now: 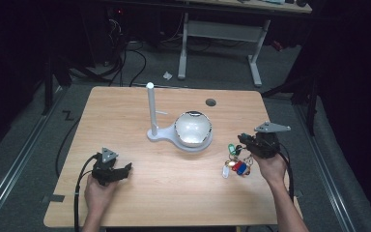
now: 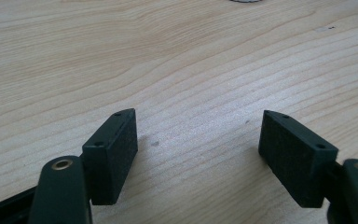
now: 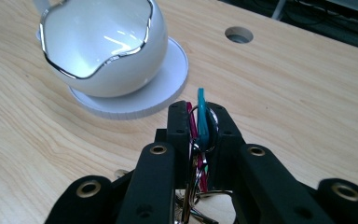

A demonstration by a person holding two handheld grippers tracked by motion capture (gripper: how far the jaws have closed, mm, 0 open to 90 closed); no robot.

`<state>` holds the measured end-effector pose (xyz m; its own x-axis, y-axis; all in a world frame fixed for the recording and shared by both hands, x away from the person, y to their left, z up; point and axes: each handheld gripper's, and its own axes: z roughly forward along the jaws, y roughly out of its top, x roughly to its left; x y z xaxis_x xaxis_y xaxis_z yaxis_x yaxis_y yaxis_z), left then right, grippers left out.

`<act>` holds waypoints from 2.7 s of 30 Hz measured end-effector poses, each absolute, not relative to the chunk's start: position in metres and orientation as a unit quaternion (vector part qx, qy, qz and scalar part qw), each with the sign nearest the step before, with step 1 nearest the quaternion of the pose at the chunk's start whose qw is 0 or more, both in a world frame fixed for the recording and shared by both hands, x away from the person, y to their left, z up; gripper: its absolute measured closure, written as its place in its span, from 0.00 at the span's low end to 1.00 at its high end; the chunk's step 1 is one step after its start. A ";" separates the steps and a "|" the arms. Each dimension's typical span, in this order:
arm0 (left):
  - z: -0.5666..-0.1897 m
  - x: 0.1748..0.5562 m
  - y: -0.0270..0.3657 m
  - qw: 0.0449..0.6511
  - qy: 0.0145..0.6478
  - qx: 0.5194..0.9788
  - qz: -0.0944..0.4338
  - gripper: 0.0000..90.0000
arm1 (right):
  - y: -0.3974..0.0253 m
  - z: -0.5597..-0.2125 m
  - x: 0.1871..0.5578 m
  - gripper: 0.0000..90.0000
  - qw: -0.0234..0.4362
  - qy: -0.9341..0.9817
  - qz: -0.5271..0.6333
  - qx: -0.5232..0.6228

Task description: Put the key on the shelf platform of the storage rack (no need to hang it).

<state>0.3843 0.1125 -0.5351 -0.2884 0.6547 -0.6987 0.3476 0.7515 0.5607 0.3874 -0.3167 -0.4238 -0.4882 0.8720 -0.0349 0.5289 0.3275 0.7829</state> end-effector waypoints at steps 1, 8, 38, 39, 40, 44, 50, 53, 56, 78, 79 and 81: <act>-0.535 0.384 0.113 0.505 0.788 0.318 0.152 0.31 | -0.317 -0.421 0.387 0.91 0.234 0.781 0.368 0.446; -0.535 0.384 0.113 0.505 0.787 0.318 0.153 0.31 | -0.315 -0.401 0.386 0.91 0.236 0.785 0.374 0.434; -0.535 0.384 0.112 0.505 0.790 0.314 0.151 0.31 | -0.283 -0.330 0.386 0.91 0.212 0.805 0.419 0.364; -0.535 0.384 0.112 0.506 0.787 0.318 0.153 0.31 | -0.281 -0.328 0.387 0.91 0.208 0.805 0.421 0.363; -0.535 0.384 0.112 0.505 0.789 0.315 0.151 0.31 | -0.279 -0.327 0.387 0.91 0.208 0.807 0.420 0.359; -0.535 0.384 0.113 0.506 0.787 0.318 0.153 0.32 | -0.271 -0.321 0.390 0.91 0.199 0.810 0.425 0.352; -0.535 0.384 0.113 0.506 0.787 0.318 0.153 0.31 | -0.262 -0.314 0.394 0.91 0.190 0.815 0.427 0.342; -0.535 0.384 0.112 0.505 0.789 0.315 0.151 0.31 | -0.258 -0.312 0.395 0.91 0.188 0.817 0.428 0.339; -0.535 0.384 0.112 0.505 0.789 0.317 0.152 0.31 | -0.252 -0.308 0.397 0.91 0.186 0.819 0.428 0.333; -0.535 0.384 0.113 0.506 0.787 0.318 0.153 0.31 | -0.203 -0.286 0.433 0.91 0.168 0.828 0.435 0.313; -0.535 0.384 0.113 0.506 0.787 0.318 0.153 0.31 | -0.203 -0.286 0.433 0.91 0.168 0.828 0.435 0.313; -0.535 0.384 0.113 0.506 0.787 0.319 0.153 0.31 | -0.200 -0.284 0.438 0.91 0.171 0.828 0.433 0.313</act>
